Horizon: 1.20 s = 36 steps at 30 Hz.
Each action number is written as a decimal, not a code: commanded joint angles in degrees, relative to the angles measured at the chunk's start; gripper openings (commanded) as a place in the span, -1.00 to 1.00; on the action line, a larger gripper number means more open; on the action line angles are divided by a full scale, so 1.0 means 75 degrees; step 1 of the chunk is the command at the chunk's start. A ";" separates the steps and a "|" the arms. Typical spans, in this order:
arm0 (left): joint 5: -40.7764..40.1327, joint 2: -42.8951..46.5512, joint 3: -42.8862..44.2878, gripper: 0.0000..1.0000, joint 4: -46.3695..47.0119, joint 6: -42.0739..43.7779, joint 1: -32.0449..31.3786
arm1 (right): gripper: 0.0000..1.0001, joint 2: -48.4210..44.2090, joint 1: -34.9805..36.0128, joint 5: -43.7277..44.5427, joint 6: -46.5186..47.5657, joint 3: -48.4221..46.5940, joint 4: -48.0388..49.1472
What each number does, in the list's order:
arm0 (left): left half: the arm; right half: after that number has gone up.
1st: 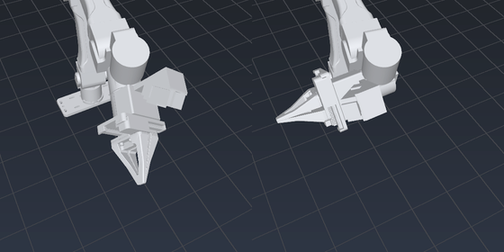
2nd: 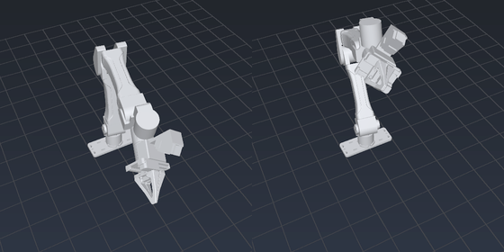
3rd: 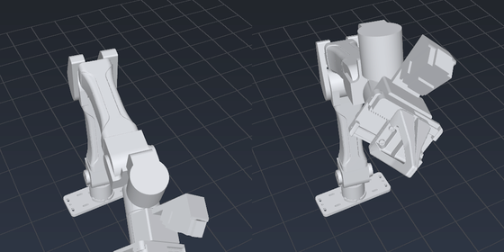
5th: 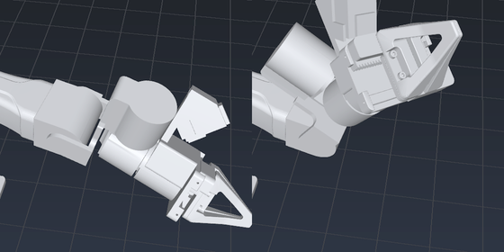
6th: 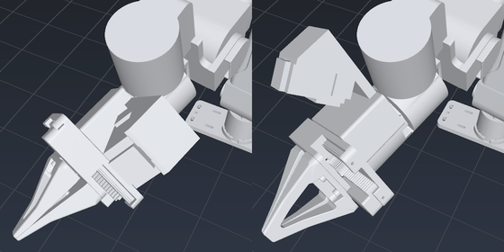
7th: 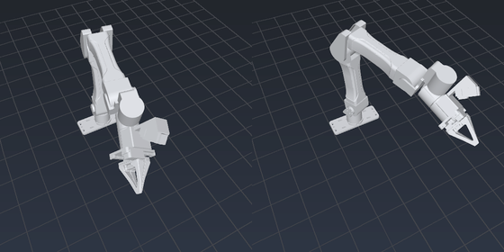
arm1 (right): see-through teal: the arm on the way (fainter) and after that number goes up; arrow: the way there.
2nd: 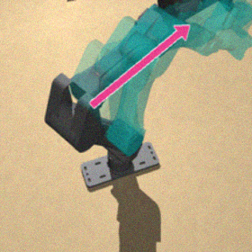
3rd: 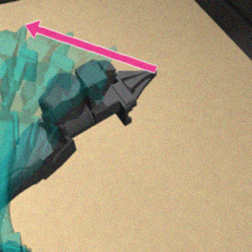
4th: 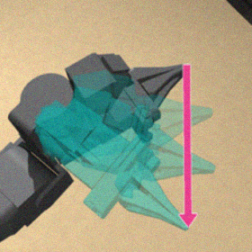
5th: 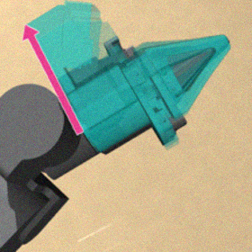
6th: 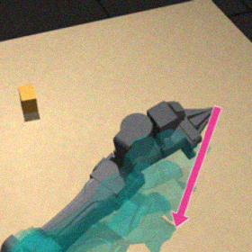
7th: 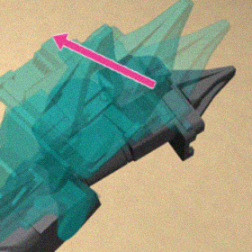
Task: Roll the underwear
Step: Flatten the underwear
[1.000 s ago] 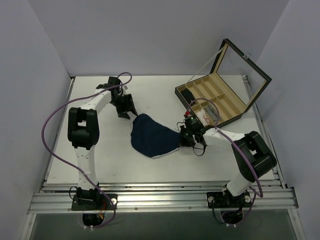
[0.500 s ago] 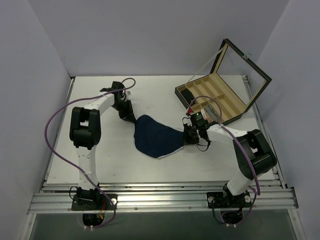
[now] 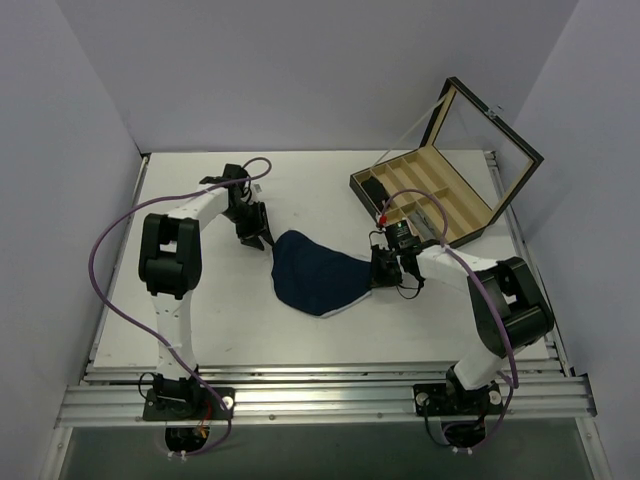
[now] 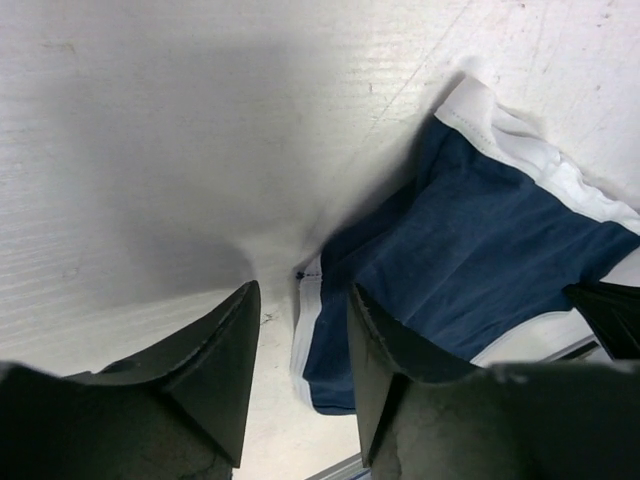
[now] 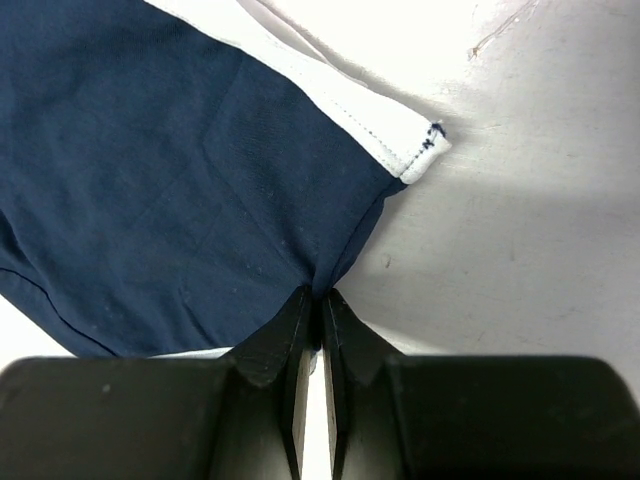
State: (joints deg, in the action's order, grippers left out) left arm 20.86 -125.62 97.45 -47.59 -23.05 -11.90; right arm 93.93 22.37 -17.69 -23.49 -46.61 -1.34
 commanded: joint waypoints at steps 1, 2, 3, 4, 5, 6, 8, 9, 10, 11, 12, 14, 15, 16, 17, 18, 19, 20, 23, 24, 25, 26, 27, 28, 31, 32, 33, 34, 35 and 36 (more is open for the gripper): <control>0.0569 0.0448 -0.0254 -0.02 0.0543 0.0284 0.0017 | -0.87 0.0191 -0.0076 0.0250 0.0190 0.0039 -0.0653; 0.0581 0.0472 -0.0290 -0.01 0.0568 0.0296 0.0017 | -0.87 0.0191 -0.0076 0.0227 0.0190 0.0050 -0.0641; 0.0570 0.0461 -0.0302 0.00 0.0592 0.0307 0.0017 | -0.87 0.0214 -0.0076 0.0203 0.0190 0.0051 -0.0641; 0.0558 0.0426 -0.0313 0.00 0.0580 0.0331 0.0017 | -0.87 0.0226 -0.0076 0.0203 0.0190 0.0027 -0.0641; 0.0523 0.0309 -0.0302 0.00 0.0545 0.0354 0.0017 | -0.87 0.0226 -0.0076 0.0180 0.0167 0.0027 -0.0618; 0.0523 0.0239 -0.0279 0.00 0.0499 0.0389 0.0028 | -0.87 0.0249 -0.0076 0.0179 0.0155 0.0027 -0.0606; 0.0488 0.0098 -0.0290 -0.03 0.0451 0.0413 0.0017 | -0.87 0.0249 -0.0076 0.0168 0.0131 0.0004 -0.0582; 0.0488 0.0086 -0.0313 -0.06 0.0463 0.0413 0.0017 | -0.87 0.0284 -0.0076 0.0156 0.0120 -0.0008 -0.0571; 0.0499 0.0074 -0.0348 -0.17 0.0533 0.0390 0.0017 | -0.88 0.0296 -0.0076 0.0144 0.0108 -0.0031 -0.0571; 0.0476 0.0074 -0.0372 -0.49 0.0533 0.0366 0.0017 | -0.88 0.0319 -0.0076 0.0167 0.0120 -0.0089 -0.0594; 0.0325 0.0074 -0.0395 -0.60 0.0557 0.0343 0.0028 | -0.89 0.0355 -0.0076 0.0214 0.0131 -0.0125 -0.0617; 0.0114 0.0086 -0.0384 -0.82 0.0510 0.0261 0.0040 | -0.93 0.0413 -0.0100 0.0296 0.0143 -0.0195 -0.0746; -0.0073 0.0074 -0.0337 -0.95 0.0417 0.0249 0.0063 | -0.94 0.0483 -0.0123 0.0331 0.0178 -0.0277 -0.0816; -0.0144 0.0051 -0.0291 -0.95 0.0370 0.0260 0.0063 | -0.95 0.0507 -0.0135 0.0413 0.0190 -0.0301 -0.0910; -0.0191 0.0004 -0.0244 -0.95 0.0346 0.0272 0.0063 | -0.95 0.0530 -0.0181 0.0425 0.0202 -0.0324 -0.0934; -0.0227 0.0004 -0.0185 -0.95 0.0311 0.0284 0.0063 | -0.95 0.0565 -0.0182 0.0414 0.0260 -0.0348 -0.0946; -0.0273 0.0004 -0.0150 -0.95 0.0299 0.0261 0.0075 | -0.95 0.0577 -0.0182 0.0449 0.0283 -0.0359 -0.0981; -0.0285 0.0015 -0.0138 -0.95 0.0287 0.0249 0.0063 | -0.95 0.0578 -0.0182 0.0472 0.0295 -0.0348 -0.1004; -0.0321 0.0039 -0.0021 -0.95 0.0147 0.0155 0.0063 | -0.95 0.0578 -0.0229 0.0531 0.0366 -0.0360 -0.1063; -0.0286 0.0050 0.0014 -0.95 0.0054 0.0155 0.0052 | -0.95 0.0554 -0.0275 0.0531 0.0377 -0.0360 -0.1075; -0.0262 0.0074 0.0073 -0.85 0.0006 0.0120 0.0040 | -0.93 0.0542 -0.0299 0.0496 0.0435 -0.0348 -0.1063; -0.0239 0.0167 0.0096 -0.72 -0.0029 0.0085 0.0040 | -0.90 0.0531 -0.0322 0.0136 0.0459 -0.0348 -0.1040; -0.0204 0.0249 0.0085 -0.62 -0.0018 0.0038 0.0028 | -0.88 0.0519 -0.0346 0.0017 0.0483 -0.0359 -0.1016; -0.0134 0.0354 0.0004 -0.53 0.0052 -0.0090 0.0028 | -0.84 0.0484 -0.0346 0.0015 0.0413 -0.0394 -0.1004; 0.0171 0.0753 -0.0102 -0.18 0.0287 -0.0359 0.0005 | -0.67 0.0297 -0.0369 -0.0020 0.0226 -0.0383 -0.0818; 0.0218 0.0928 -0.0091 -0.17 0.0299 -0.0407 -0.0007 | -0.64 0.0285 -0.0369 -0.0055 0.0132 -0.0406 -0.0782; 0.0276 0.0999 -0.0079 -0.17 0.0345 -0.0454 -0.0077 | -0.61 0.0285 -0.0369 -0.0078 0.0073 -0.0430 -0.0759; 0.0300 0.1058 -0.0068 -0.17 0.0346 -0.0512 -0.0124 | -0.53 0.0296 -0.0358 -0.0102 0.0015 -0.0441 -0.0700; 0.0312 0.1151 -0.0021 -0.17 0.0357 -0.0524 -0.0171 | -0.46 0.0308 -0.0369 -0.0102 -0.0090 -0.0430 -0.0653; 0.0324 0.1187 0.0003 -0.17 0.0358 -0.0559 -0.0229 | -0.42 0.0308 -0.0369 -0.0032 -0.0138 -0.0430 -0.0630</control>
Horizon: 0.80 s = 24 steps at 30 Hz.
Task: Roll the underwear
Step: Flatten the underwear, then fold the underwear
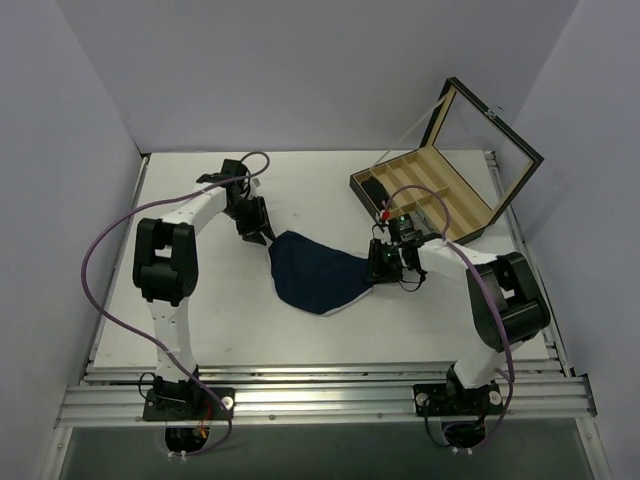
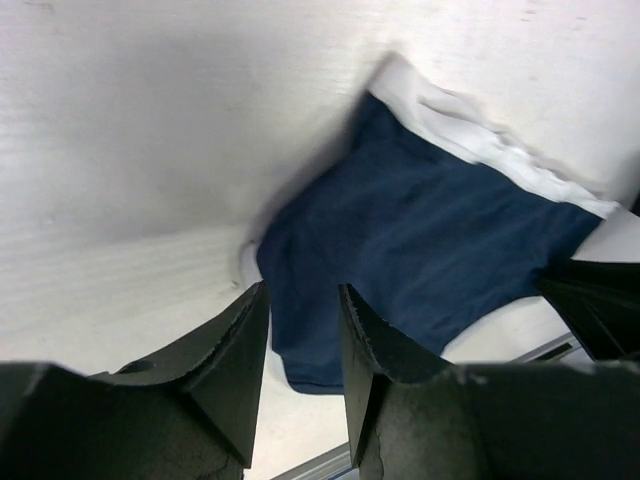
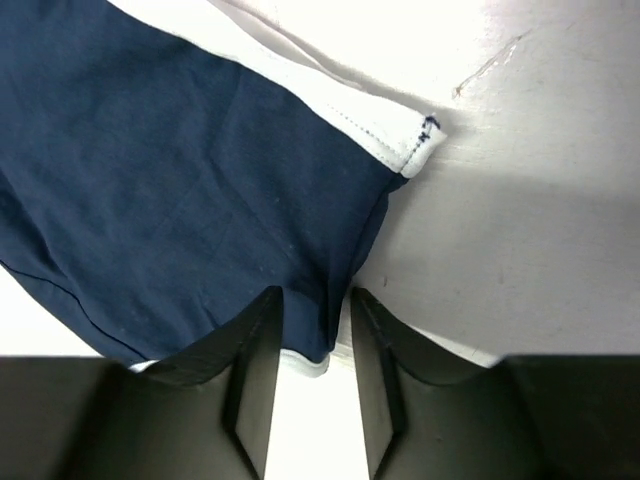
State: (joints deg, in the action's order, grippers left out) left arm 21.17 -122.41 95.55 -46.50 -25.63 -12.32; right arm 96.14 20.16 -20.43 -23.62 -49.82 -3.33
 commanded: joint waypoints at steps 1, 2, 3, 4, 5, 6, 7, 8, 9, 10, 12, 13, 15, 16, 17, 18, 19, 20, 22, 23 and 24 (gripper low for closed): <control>0.0306 0.0770 0.0268 -0.16 0.0223 -0.0251 -0.0197 | -0.37 0.0014 -0.0075 0.0379 -0.0190 0.0010 -0.0295; 0.0318 0.0771 0.0257 -0.16 0.0235 -0.0274 -0.0209 | -0.36 -0.0021 -0.0075 0.0426 -0.0319 0.0057 -0.0247; 0.0307 0.0747 0.0268 -0.16 0.0258 -0.0274 -0.0198 | -0.36 -0.0045 -0.0075 0.0450 -0.0389 0.0092 -0.0119; 0.0272 0.0712 0.0280 -0.16 0.0247 -0.0251 -0.0186 | -0.37 -0.0045 -0.0075 0.0508 -0.0448 0.0115 -0.0048; 0.0225 0.0584 0.0315 -0.15 0.0224 -0.0216 -0.0174 | -0.39 -0.0103 -0.0075 0.0578 -0.0507 0.0139 -0.0001; 0.0166 0.0502 0.0419 -0.15 0.0154 -0.0169 -0.0163 | -0.42 -0.0138 -0.0075 0.0648 -0.0635 0.0220 0.0127; 0.0119 0.0420 0.0490 -0.14 0.0118 -0.0065 -0.0128 | -0.46 -0.0173 -0.0075 0.0800 -0.0694 0.0256 0.0186; 0.0107 0.0245 0.0549 -0.13 0.0083 -0.0006 -0.0116 | -0.48 -0.0232 -0.0064 0.0883 -0.0730 0.0291 0.0245; 0.0107 0.0150 0.0689 -0.11 0.0048 0.0065 -0.0092 | -0.50 -0.0232 -0.0075 0.0942 -0.0788 0.0326 0.0315; 0.0119 -0.0013 0.0771 -0.10 0.0036 0.0193 -0.0057 | -0.60 -0.0221 -0.0064 0.1012 -0.0812 0.0327 0.0327; 0.0119 -0.0154 0.0924 -0.10 -0.0022 0.0311 -0.0022 | -0.86 -0.0209 -0.0064 0.1118 -0.0836 0.0303 0.0292; 0.0119 -0.0236 0.1052 -0.09 -0.0046 0.0381 -0.0010 | -0.93 -0.0244 -0.0075 0.1153 -0.0870 0.0280 0.0269; 0.0282 -0.0482 0.1170 -0.09 -0.0128 0.0428 0.0060 | -1.00 -0.0419 -0.0075 0.1363 -0.0906 0.0280 0.0048; 0.0329 -0.0541 0.1205 -0.10 -0.0105 0.0429 0.0049 | -1.00 -0.0490 -0.0087 0.1457 -0.0917 0.0291 -0.0035; 0.0469 -0.0646 0.1206 -0.10 -0.0070 0.0417 0.0048 | -1.00 -0.0595 -0.0098 0.1527 -0.0894 0.0338 -0.0094; 0.0563 -0.0671 0.1182 -0.10 0.0023 0.0394 0.0037 | -1.00 -0.0619 -0.0133 0.1621 -0.0871 0.0373 -0.0199; 0.0657 -0.0682 0.1136 -0.10 0.0106 0.0359 0.0014 | -1.00 -0.0642 -0.0227 0.1633 -0.0836 0.0397 -0.0258; 0.0739 -0.0648 0.0985 -0.10 0.0199 0.0335 0.0002 | -1.00 -0.0608 -0.0262 0.1634 -0.0720 0.0409 -0.0282; 0.0974 -0.0601 0.0808 -0.09 0.0492 0.0288 -0.0057 | -1.00 -0.0549 -0.0379 0.1645 -0.0544 0.0351 -0.0422; 0.1067 -0.0531 0.0714 -0.09 0.0574 0.0288 -0.0080 | -1.00 -0.0433 -0.0403 0.1657 -0.0438 0.0280 -0.0492; 0.1138 -0.0507 0.0574 -0.08 0.0703 0.0276 -0.0104 | -1.00 -0.0350 -0.0438 0.1645 -0.0170 0.0048 -0.0690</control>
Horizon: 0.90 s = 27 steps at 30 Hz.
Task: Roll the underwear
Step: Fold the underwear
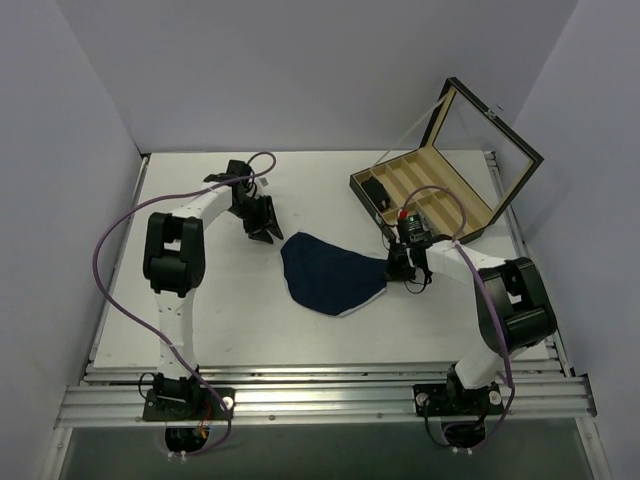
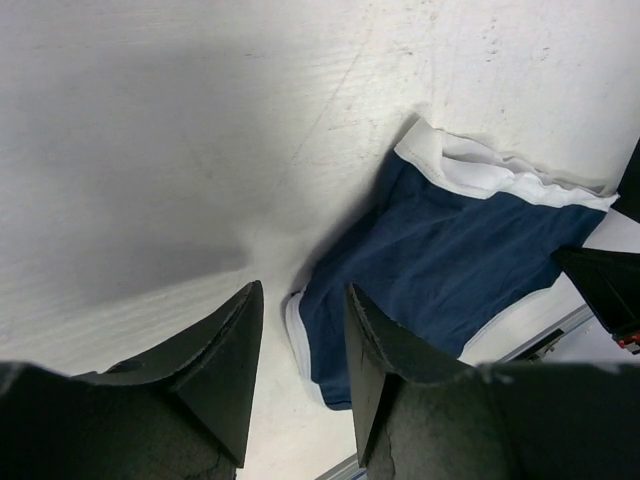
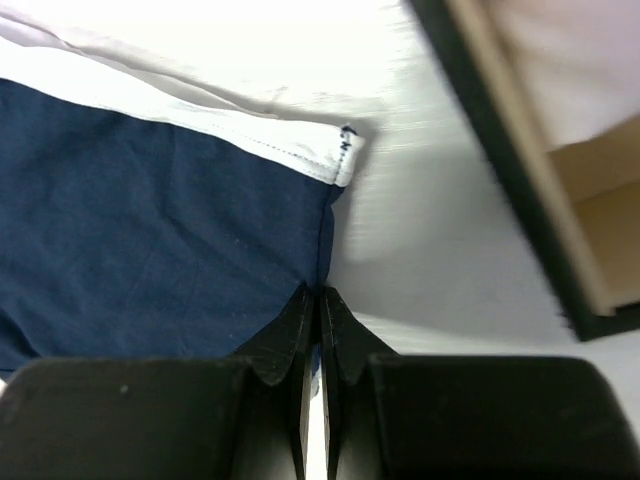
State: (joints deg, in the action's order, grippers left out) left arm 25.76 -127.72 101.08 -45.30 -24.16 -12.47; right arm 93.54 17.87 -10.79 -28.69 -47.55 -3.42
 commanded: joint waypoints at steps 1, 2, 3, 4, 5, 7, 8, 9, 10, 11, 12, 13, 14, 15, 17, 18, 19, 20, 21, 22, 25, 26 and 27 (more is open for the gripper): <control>0.0596 0.0271 -0.0234 -0.08 0.0590 0.0081 -0.0084 | -1.00 0.0067 -0.0156 0.0464 0.0636 -0.0408 -0.0797; 0.0632 0.0306 -0.0293 -0.07 0.0718 0.0081 -0.0084 | -1.00 0.0218 -0.0156 0.0477 0.0753 -0.0549 -0.0902; 0.0702 0.0330 -0.0375 -0.05 0.0789 0.0081 -0.0084 | -1.00 0.0278 -0.0156 0.0477 0.0917 -0.0806 -0.1066; 0.0795 0.0342 -0.0399 -0.04 0.0825 0.0093 -0.0095 | -1.00 0.0348 -0.0156 0.0477 0.0977 -0.0924 -0.1137; 0.0842 0.0330 -0.0410 -0.03 0.0860 0.0116 -0.0107 | -1.00 0.0442 -0.0156 0.0454 0.0989 -0.1018 -0.1184; 0.0971 0.0226 -0.0399 -0.02 0.0895 0.0151 -0.0142 | -1.00 0.0489 -0.0156 0.0384 0.0919 -0.1148 -0.1196; 0.1018 0.0190 -0.0387 -0.02 0.0872 0.0163 -0.0142 | -1.00 0.0489 -0.0144 0.0302 0.0861 -0.1137 -0.1173; 0.1053 0.0155 -0.0376 -0.02 0.0849 0.0198 -0.0154 | -1.00 0.0478 -0.0156 0.0255 0.0802 -0.1079 -0.1103; 0.1077 0.0143 -0.0433 -0.02 0.0872 0.0210 -0.0189 | -1.00 0.0466 -0.0156 0.0220 0.0686 -0.1055 -0.1079; 0.1054 0.0143 -0.0457 -0.03 0.0918 0.0210 -0.0201 | -1.00 0.0443 -0.0156 0.0161 0.0650 -0.1020 -0.1033; 0.1042 0.0143 -0.0504 -0.08 0.0930 0.0233 -0.0201 | -1.00 0.0431 -0.0156 0.0126 0.0614 -0.0996 -0.0974; 0.1031 0.0131 -0.0562 -0.28 0.0930 0.0257 -0.0212 | -1.00 0.0419 -0.0144 0.0114 0.0579 -0.0950 -0.0974; 0.0984 0.0119 -0.0586 -0.41 0.0930 0.0257 -0.0212 | -1.00 0.0442 -0.0156 0.0102 0.0567 -0.0937 -0.0974; 0.0949 0.0096 -0.0610 -0.53 0.0907 0.0280 -0.0212 | -1.00 0.0442 -0.0144 0.0091 0.0567 -0.0949 -0.0997; 0.0960 0.0038 -0.0668 -0.73 0.0895 0.0292 -0.0212 | -1.00 0.0466 -0.0156 0.0079 0.0532 -0.1007 -0.1032; 0.0983 0.0002 -0.0668 -0.78 0.0884 0.0280 -0.0201 | -1.00 0.0466 -0.0156 0.0021 0.0520 -0.1042 -0.1079; 0.1007 -0.0033 -0.0680 -0.84 0.0895 0.0280 -0.0201 | -1.00 0.0466 -0.0144 -0.0003 0.0485 -0.1078 -0.1102; 0.1030 -0.0021 -0.0727 -0.94 0.0976 0.0257 -0.0201 | -1.00 0.0454 -0.0156 -0.0015 0.0439 -0.1159 -0.1126; 0.1030 -0.0021 -0.0762 -0.95 0.1012 0.0187 -0.0212 | -1.00 0.0443 -0.0156 -0.0096 0.0415 -0.1195 -0.1138; 0.1019 0.0013 -0.0797 -0.95 0.1070 0.0152 -0.0201 | -1.00 0.0442 -0.0144 -0.0132 0.0403 -0.1242 -0.1161; 0.1019 0.0014 -0.0821 -0.95 0.1188 0.0081 -0.0201 | -1.00 0.0478 -0.0144 -0.0202 0.0368 -0.1453 -0.1278; 0.1019 0.0014 -0.0821 -0.95 0.1211 0.0069 -0.0212 | -1.00 0.0489 -0.0144 -0.0226 0.0356 -0.1511 -0.1301; 0.1019 0.0025 -0.0821 -0.95 0.1235 0.0035 -0.0212 | -1.00 0.0489 -0.0144 -0.0261 0.0321 -0.1616 -0.1337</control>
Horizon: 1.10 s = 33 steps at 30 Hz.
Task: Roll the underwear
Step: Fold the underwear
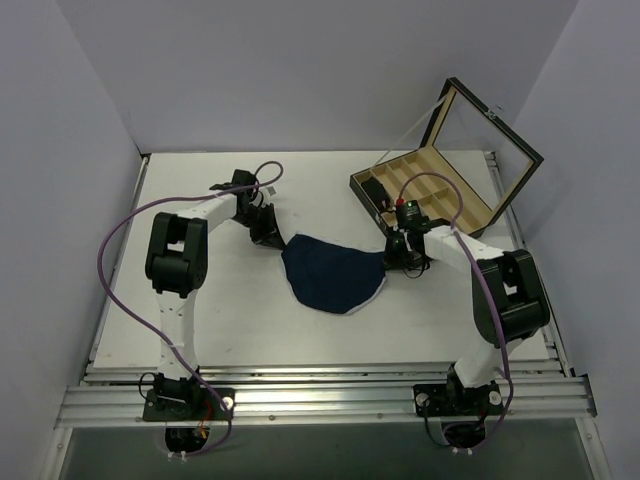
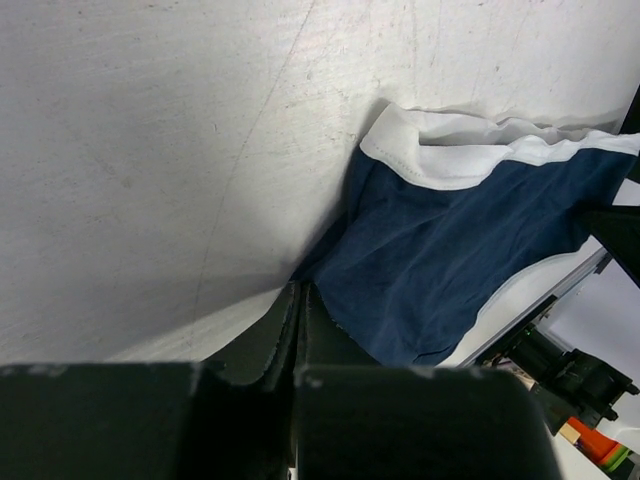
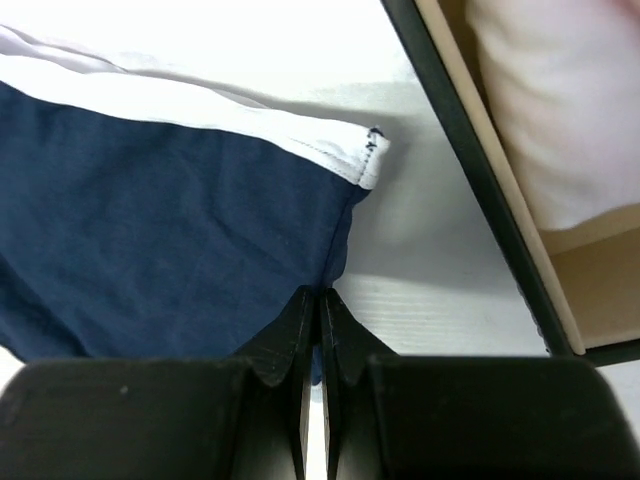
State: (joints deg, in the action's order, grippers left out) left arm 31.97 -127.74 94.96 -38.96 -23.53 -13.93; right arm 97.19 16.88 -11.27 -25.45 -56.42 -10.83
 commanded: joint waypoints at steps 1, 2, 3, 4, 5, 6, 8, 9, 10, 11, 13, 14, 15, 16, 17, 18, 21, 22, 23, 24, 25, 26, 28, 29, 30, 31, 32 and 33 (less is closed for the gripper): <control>0.0168 0.0028 -0.0028 -0.95 0.0390 -0.0062 -0.0006 | -1.00 0.0014 -0.0001 -0.0290 -0.0145 -0.0480 -0.0372; 0.0168 0.0028 -0.0028 -0.95 0.0413 -0.0085 -0.0017 | -1.00 0.0014 0.0045 -0.0314 -0.0180 -0.0550 -0.0384; 0.0179 0.0040 -0.0075 -0.95 0.0437 -0.0120 -0.0017 | -1.00 0.0014 0.0057 -0.0349 -0.0273 -0.0667 -0.0407; 0.0179 0.0063 -0.0087 -0.95 0.0460 -0.0155 -0.0017 | -1.00 0.0014 0.0092 -0.0384 -0.0321 -0.0738 -0.0419; 0.0203 0.0075 -0.0110 -0.95 0.0530 -0.0179 -0.0029 | -1.00 0.0026 0.0174 -0.0477 -0.0391 -0.0808 -0.0442; 0.0226 0.0075 -0.0133 -0.95 0.0554 -0.0226 -0.0029 | -1.00 0.0026 0.0209 -0.0536 -0.0438 -0.0867 -0.0454; 0.0273 0.0099 -0.0157 -0.95 0.0566 -0.0284 -0.0029 | -1.00 0.0049 0.0326 -0.0537 -0.0625 -0.1019 -0.0501; 0.0285 0.0110 -0.0157 -0.95 0.0577 -0.0308 -0.0029 | -1.00 0.0038 0.0443 -0.0548 -0.0695 -0.1055 -0.0501; 0.0296 0.0157 -0.0180 -0.95 0.0577 -0.0331 -0.0029 | -1.00 0.0038 0.0514 -0.0572 -0.0801 -0.1113 -0.0478; 0.0331 0.0181 -0.0215 -0.95 0.0659 -0.0343 -0.0029 | -1.00 0.0084 0.0584 -0.0584 -0.0848 -0.1160 -0.0478; 0.0343 0.0297 -0.0251 -0.95 0.0718 -0.0402 -0.0040 | -1.00 0.0247 0.0842 -0.0549 -0.0918 -0.1370 -0.0478; 0.0355 0.0333 -0.0297 -0.95 0.0776 -0.0413 -0.0052 | -1.00 0.0318 0.0935 -0.0514 -0.0965 -0.1464 -0.0501; 0.0378 0.0345 -0.0298 -0.95 0.0788 -0.0437 -0.0041 | -1.00 0.0400 0.1099 -0.0467 -0.1001 -0.1558 -0.0513; 0.0390 0.0368 -0.0298 -0.95 0.0777 -0.0437 -0.0041 | -1.00 0.0552 0.1181 -0.0466 -0.1024 -0.1652 -0.0501; 0.0390 0.0368 -0.0309 -0.95 0.0777 -0.0437 -0.0052 | -1.00 0.0646 0.1252 -0.0455 -0.1094 -0.1838 -0.0490; 0.0379 0.0380 -0.0333 -0.95 0.0788 -0.0437 -0.0064 | -1.00 0.0740 0.1311 -0.0455 -0.1153 -0.1945 -0.0490; 0.0378 0.0368 -0.0426 -0.95 0.0812 -0.0414 -0.0064 | -1.00 0.1010 0.1557 -0.0420 -0.1340 -0.2425 -0.0513; 0.0355 0.0368 -0.0461 -0.95 0.0823 -0.0414 -0.0064 | -1.00 0.1127 0.1627 -0.0408 -0.1387 -0.2542 -0.0525; 0.0355 0.0357 -0.0485 -0.95 0.0835 -0.0402 -0.0064 | -1.00 0.1174 0.1674 -0.0396 -0.1446 -0.2648 -0.0548; 0.0355 0.0357 -0.0508 -0.95 0.0824 -0.0390 -0.0064 | -1.00 0.1221 0.1698 -0.0396 -0.1539 -0.2846 -0.0548; 0.0355 0.0357 -0.0509 -0.95 0.0824 -0.0390 -0.0064 | -1.00 0.1314 0.1733 -0.0396 -0.1575 -0.2929 -0.0560; 0.0378 0.0368 -0.0520 -0.95 0.0824 -0.0390 -0.0064 | -1.00 0.1350 0.1768 -0.0373 -0.1598 -0.3023 -0.0595; 0.0367 0.0392 -0.0497 -0.95 0.0835 -0.0390 -0.0064 | -1.00 0.1444 0.1815 -0.0384 -0.1634 -0.3199 -0.0630; 0.0378 0.0392 -0.0474 -0.95 0.0824 -0.0390 -0.0064 | -1.00 0.1467 0.1827 -0.0396 -0.1657 -0.3246 -0.0653; 0.0367 0.0392 -0.0462 -0.95 0.0835 -0.0390 -0.0064 | -1.00 0.1479 0.1862 -0.0396 -0.1669 -0.3281 -0.0654; 0.0378 0.0392 -0.0404 -0.95 0.0812 -0.0390 -0.0064 | -1.00 0.1514 0.1885 -0.0408 -0.1738 -0.3351 -0.0642; 0.0379 0.0380 -0.0380 -0.95 0.0800 -0.0390 -0.0076 | -1.00 0.1526 0.1897 -0.0431 -0.1774 -0.3375 -0.0607; 0.0390 0.0380 -0.0368 -0.95 0.0800 -0.0402 -0.0064 | -1.00 0.1561 0.1932 -0.0443 -0.1821 -0.3410 -0.0595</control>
State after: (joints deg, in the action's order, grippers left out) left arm 34.52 -127.50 91.70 -34.41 -26.81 -14.15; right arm 107.70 30.52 -14.39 -37.36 -79.53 -13.69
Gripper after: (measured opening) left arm 0.031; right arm 0.007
